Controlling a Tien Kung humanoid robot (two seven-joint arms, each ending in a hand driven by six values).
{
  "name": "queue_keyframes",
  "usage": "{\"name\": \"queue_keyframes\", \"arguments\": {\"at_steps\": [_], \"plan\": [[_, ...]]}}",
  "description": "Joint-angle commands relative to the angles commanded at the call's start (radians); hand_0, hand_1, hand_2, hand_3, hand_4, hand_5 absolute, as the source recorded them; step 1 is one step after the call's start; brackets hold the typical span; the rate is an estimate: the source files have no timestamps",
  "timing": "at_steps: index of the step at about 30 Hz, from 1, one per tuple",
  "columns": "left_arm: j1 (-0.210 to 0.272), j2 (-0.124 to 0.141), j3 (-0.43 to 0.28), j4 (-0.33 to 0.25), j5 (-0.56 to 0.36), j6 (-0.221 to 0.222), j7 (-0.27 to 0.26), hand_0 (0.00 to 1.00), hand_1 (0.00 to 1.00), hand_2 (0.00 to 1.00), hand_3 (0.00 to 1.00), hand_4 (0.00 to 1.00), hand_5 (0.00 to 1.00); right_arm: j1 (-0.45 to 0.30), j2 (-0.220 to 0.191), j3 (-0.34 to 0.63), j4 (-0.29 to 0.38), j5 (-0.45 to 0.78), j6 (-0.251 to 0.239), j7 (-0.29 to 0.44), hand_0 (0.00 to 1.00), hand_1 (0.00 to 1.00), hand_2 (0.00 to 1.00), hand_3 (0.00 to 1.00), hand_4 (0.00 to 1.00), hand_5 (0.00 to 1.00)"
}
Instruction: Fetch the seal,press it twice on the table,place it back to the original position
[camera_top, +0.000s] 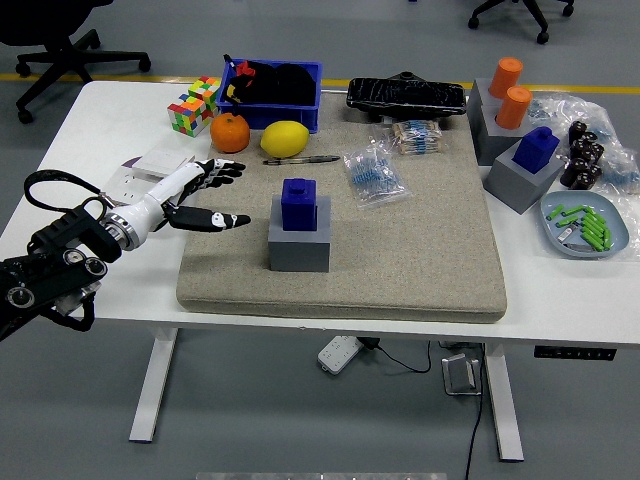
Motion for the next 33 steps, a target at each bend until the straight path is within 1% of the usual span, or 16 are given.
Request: {"name": "queue_keyframes", "arguments": {"at_steps": [4, 5, 8, 10, 11, 13, 15, 16, 17, 20, 22, 23, 28, 29, 33], "plan": [[-0.002, -0.015, -0.01, -0.023, 0.017, 0.006, 0.005, 0.862, 0.868, 0.848, 0.829, 0.941, 0.002, 0.0, 0.0, 0.001, 0.0, 0.0, 0.0, 0.0, 0.735, 0.684, 0.652, 0.618, 0.718, 0.518], [-0.003, -0.021, -0.011, -0.027, 0.021, 0.007, 0.006, 0.859, 0.864, 0.83, 0.829, 0.924, 0.002, 0.0, 0.001, 0.001, 0.0, 0.001, 0.0, 0.0, 0.735, 0.684, 0.653, 0.618, 0.718, 0.517], [-0.009, -0.046, -0.016, -0.026, 0.024, 0.014, 0.004, 0.859, 0.864, 0.83, 0.829, 0.924, 0.002, -0.001, 0.002, 0.001, 0.0, 0.002, 0.001, 0.0, 0.735, 0.684, 0.653, 0.618, 0.718, 0.517], [-0.013, -0.065, -0.021, -0.017, 0.023, 0.019, 0.003, 0.859, 0.864, 0.83, 0.829, 0.924, 0.002, 0.0, 0.002, 0.0, 0.0, 0.003, 0.002, 0.0, 0.735, 0.684, 0.653, 0.618, 0.718, 0.517], [-0.014, -0.074, -0.024, -0.01, 0.023, 0.023, 0.002, 0.849, 0.835, 0.804, 0.812, 0.889, 0.002, 0.0, 0.002, 0.0, 0.0, 0.003, 0.001, 0.0, 0.734, 0.684, 0.652, 0.618, 0.718, 0.517], [-0.014, -0.088, -0.03, 0.0, 0.022, 0.03, 0.002, 0.849, 0.835, 0.804, 0.812, 0.889, 0.002, 0.001, 0.001, 0.001, 0.0, 0.002, 0.001, 0.0, 0.734, 0.684, 0.652, 0.618, 0.718, 0.517], [-0.014, -0.107, -0.036, 0.021, 0.017, 0.033, 0.004, 0.849, 0.835, 0.804, 0.812, 0.889, 0.002, 0.0, 0.001, 0.0, 0.001, 0.002, 0.001, 0.0, 0.734, 0.684, 0.652, 0.618, 0.718, 0.517], [-0.014, -0.11, -0.036, 0.025, 0.015, 0.034, 0.004, 0.849, 0.835, 0.804, 0.812, 0.889, 0.002, 0.0, 0.001, -0.001, 0.001, 0.002, 0.001, 0.0, 0.734, 0.684, 0.652, 0.618, 0.718, 0.517], [-0.013, -0.118, -0.035, 0.034, 0.01, 0.033, 0.004, 0.832, 0.787, 0.766, 0.8, 0.879, 0.002, 0.0, 0.002, -0.001, 0.0, 0.002, 0.001, 0.0, 0.735, 0.684, 0.653, 0.618, 0.718, 0.518], [-0.012, -0.136, -0.026, 0.056, -0.001, 0.028, 0.006, 0.832, 0.787, 0.766, 0.8, 0.879, 0.002, 0.0, 0.003, -0.001, 0.0, 0.002, 0.002, 0.0, 0.735, 0.684, 0.653, 0.618, 0.718, 0.518], [-0.012, -0.143, -0.019, 0.066, -0.006, 0.024, 0.009, 0.832, 0.787, 0.766, 0.8, 0.879, 0.002, 0.0, 0.003, -0.002, 0.0, 0.003, 0.002, 0.0, 0.735, 0.684, 0.653, 0.618, 0.718, 0.518], [-0.012, -0.145, -0.017, 0.07, -0.009, 0.022, 0.009, 0.82, 0.768, 0.73, 0.789, 0.858, 0.002, 0.0, 0.003, -0.002, 0.0, 0.003, 0.001, 0.0, 0.735, 0.684, 0.653, 0.618, 0.718, 0.518], [-0.014, -0.156, -0.017, 0.086, -0.04, 0.014, 0.009, 0.82, 0.768, 0.73, 0.789, 0.858, 0.002, 0.004, 0.002, -0.004, 0.001, 0.003, 0.001, 0.0, 0.735, 0.684, 0.653, 0.618, 0.718, 0.518], [-0.013, -0.158, -0.021, 0.088, -0.052, 0.013, 0.006, 0.775, 0.74, 0.709, 0.786, 0.83, 0.002, 0.004, 0.002, -0.004, 0.001, 0.004, 0.001, 0.0, 0.735, 0.683, 0.652, 0.618, 0.718, 0.517], [-0.008, -0.166, -0.036, 0.09, -0.087, 0.01, -0.004, 0.775, 0.74, 0.709, 0.786, 0.83, 0.002, 0.004, 0.002, -0.005, 0.001, 0.005, 0.002, 0.0, 0.735, 0.683, 0.652, 0.618, 0.718, 0.517]]}}
